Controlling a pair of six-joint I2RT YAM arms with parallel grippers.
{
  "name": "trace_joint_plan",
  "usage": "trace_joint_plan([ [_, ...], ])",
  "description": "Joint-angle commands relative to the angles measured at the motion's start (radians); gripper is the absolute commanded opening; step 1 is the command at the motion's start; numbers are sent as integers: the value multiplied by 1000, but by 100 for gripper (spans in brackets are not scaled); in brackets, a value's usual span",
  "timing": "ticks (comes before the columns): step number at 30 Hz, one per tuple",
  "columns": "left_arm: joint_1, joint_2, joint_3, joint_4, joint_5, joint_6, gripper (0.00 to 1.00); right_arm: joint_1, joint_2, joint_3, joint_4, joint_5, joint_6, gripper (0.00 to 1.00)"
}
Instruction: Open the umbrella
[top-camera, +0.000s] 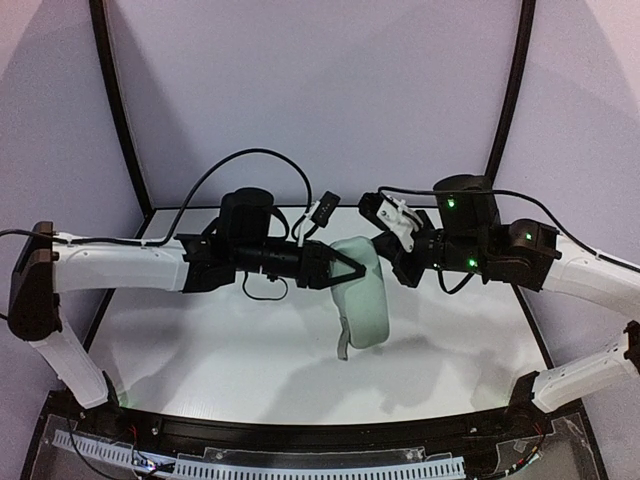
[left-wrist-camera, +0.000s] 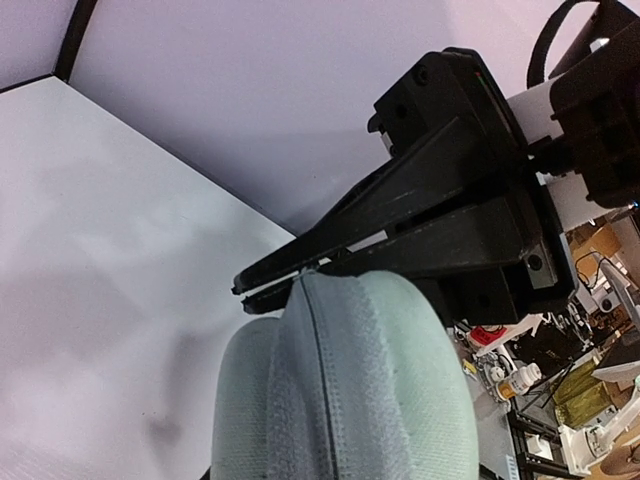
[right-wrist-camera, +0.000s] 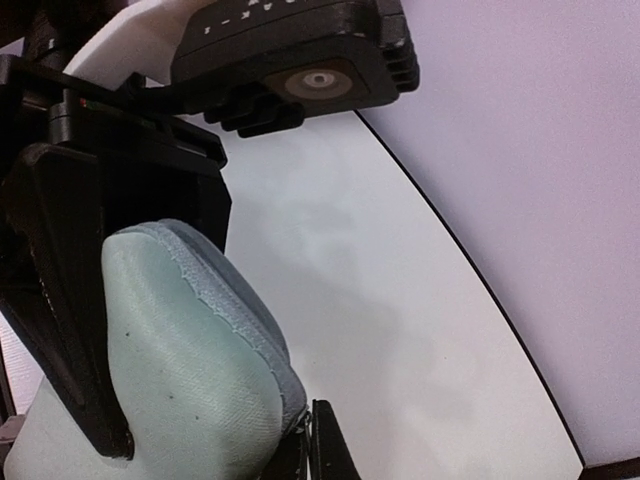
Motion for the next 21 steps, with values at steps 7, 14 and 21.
trace_joint_plan([
  [7, -60, 92, -96, -106, 105, -142, 50, -52, -92, 63, 491, 181, 216, 0],
  [14, -60, 90, -135, 40, 125, -192, 66, -52, -129, 12, 514, 160, 303, 0],
  [21, -61, 85, -134, 156, 107, -215, 74, -53, -134, 12, 518, 134, 379, 0],
])
